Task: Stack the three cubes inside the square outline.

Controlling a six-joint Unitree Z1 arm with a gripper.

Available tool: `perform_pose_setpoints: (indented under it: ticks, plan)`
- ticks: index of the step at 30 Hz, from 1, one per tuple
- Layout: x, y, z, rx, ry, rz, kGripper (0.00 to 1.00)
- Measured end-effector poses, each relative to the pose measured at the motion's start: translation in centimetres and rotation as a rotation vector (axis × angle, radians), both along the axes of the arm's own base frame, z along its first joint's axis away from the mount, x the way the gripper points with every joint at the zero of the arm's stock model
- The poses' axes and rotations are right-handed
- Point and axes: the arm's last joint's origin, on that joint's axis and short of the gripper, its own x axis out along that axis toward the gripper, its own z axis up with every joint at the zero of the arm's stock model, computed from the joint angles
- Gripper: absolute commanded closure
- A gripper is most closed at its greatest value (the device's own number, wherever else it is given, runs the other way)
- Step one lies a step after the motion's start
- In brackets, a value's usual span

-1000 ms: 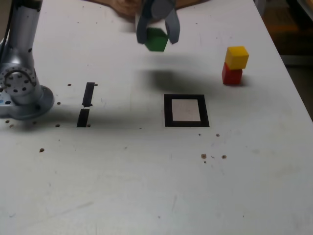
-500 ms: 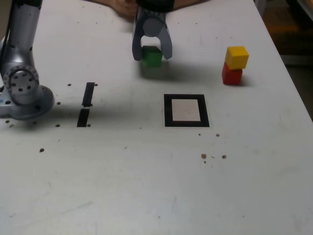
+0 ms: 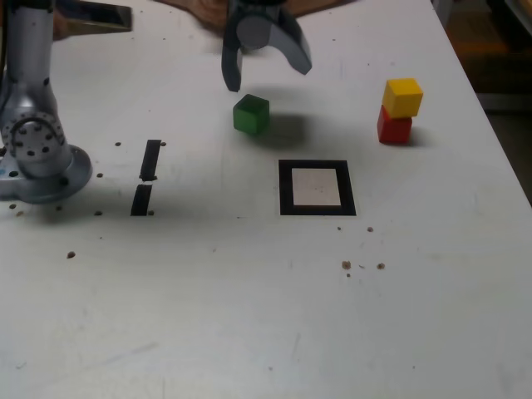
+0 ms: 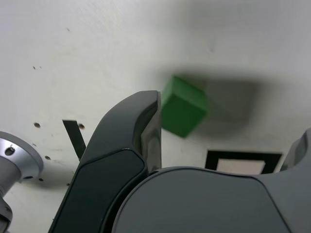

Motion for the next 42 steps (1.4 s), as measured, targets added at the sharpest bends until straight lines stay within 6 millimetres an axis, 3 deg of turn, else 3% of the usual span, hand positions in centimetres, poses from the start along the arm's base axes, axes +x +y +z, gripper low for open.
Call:
perform_pose_setpoints:
  ticks: [4,11,18,27,42]
  plan:
    - [0.6,-3.3,2.4,-0.009,-0.080,-0.020,0.01]
    - [3.4,-8.5,6.6,0.001,-0.176,-0.117,0.01]
    - [7.7,-10.6,7.1,0.015,-0.151,-0.162,0.02]
    - [11.4,-9.8,5.9,0.014,-0.115,-0.145,0.03]
    - [15.8,-4.6,1.6,-0.006,-0.073,-0.074,0.03]
